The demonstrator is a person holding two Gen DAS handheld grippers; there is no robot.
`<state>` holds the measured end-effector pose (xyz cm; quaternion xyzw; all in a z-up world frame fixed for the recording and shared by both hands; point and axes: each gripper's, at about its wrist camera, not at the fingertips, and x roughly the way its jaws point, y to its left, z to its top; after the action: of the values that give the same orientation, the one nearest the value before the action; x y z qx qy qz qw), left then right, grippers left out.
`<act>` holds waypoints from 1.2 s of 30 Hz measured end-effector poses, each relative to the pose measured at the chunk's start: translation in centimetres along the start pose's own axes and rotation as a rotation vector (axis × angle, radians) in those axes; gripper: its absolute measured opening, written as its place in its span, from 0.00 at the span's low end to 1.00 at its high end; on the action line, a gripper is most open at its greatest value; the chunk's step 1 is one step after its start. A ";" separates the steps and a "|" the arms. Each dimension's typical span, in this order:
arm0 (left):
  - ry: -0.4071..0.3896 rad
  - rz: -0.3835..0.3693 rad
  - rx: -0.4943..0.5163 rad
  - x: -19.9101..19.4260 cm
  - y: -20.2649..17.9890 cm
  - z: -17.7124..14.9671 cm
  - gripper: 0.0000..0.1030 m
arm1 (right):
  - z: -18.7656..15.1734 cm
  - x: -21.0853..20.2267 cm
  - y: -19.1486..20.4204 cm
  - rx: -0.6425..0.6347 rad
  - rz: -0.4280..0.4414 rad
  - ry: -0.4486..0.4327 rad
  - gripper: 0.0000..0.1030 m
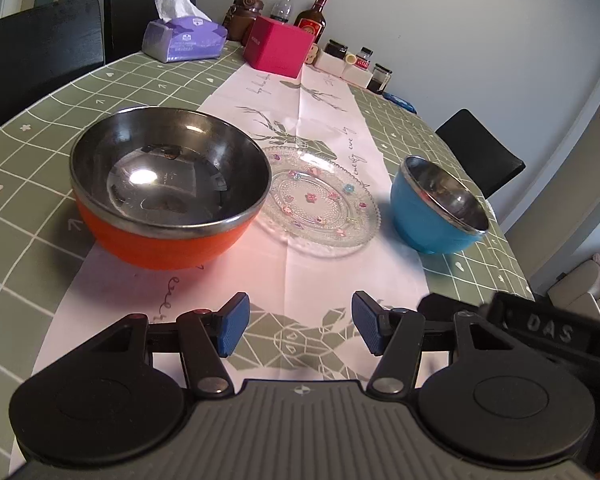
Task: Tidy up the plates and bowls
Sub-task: 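Move both grippers to the second clear glass plate by the orange bowl, then close both grippers on the second glass plate rim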
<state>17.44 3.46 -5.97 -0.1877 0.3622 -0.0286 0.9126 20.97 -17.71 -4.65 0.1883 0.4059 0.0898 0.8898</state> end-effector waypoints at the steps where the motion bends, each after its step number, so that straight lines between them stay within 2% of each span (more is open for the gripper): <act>1: 0.003 0.002 -0.003 0.3 0.1 0.2 0.66 | 0.5 0.7 0.0 0.008 0.004 0.012 0.56; 13: 0.036 0.037 0.036 3.8 -0.4 1.4 0.66 | 4.7 8.0 0.7 0.076 0.028 0.114 0.50; 18: 0.051 0.027 0.039 4.1 -0.5 1.3 0.66 | 5.6 9.3 0.9 0.091 0.037 0.109 0.47; 20: 0.051 0.024 0.042 4.1 -0.5 1.3 0.66 | 5.7 9.7 1.0 0.100 0.046 0.114 0.38; 22: 0.052 0.022 0.038 4.0 -0.4 1.3 0.66 | 5.6 10.0 1.2 0.104 0.044 0.120 0.19; 24: 0.054 0.023 0.035 3.9 -0.3 1.2 0.66 | 5.4 10.0 1.2 0.105 0.029 0.104 0.12; 30: 0.060 0.017 0.027 2.9 0.2 0.7 0.66 | 4.6 8.6 1.0 0.092 0.027 0.093 0.09; 36: 0.049 -0.002 -0.021 1.4 1.3 -0.3 0.66 | 2.1 5.1 -0.5 0.091 0.019 0.082 0.06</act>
<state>18.15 4.27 -7.51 -0.1969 0.3845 -0.0303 0.9014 25.90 -17.15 -7.08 0.2288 0.4440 0.0875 0.8619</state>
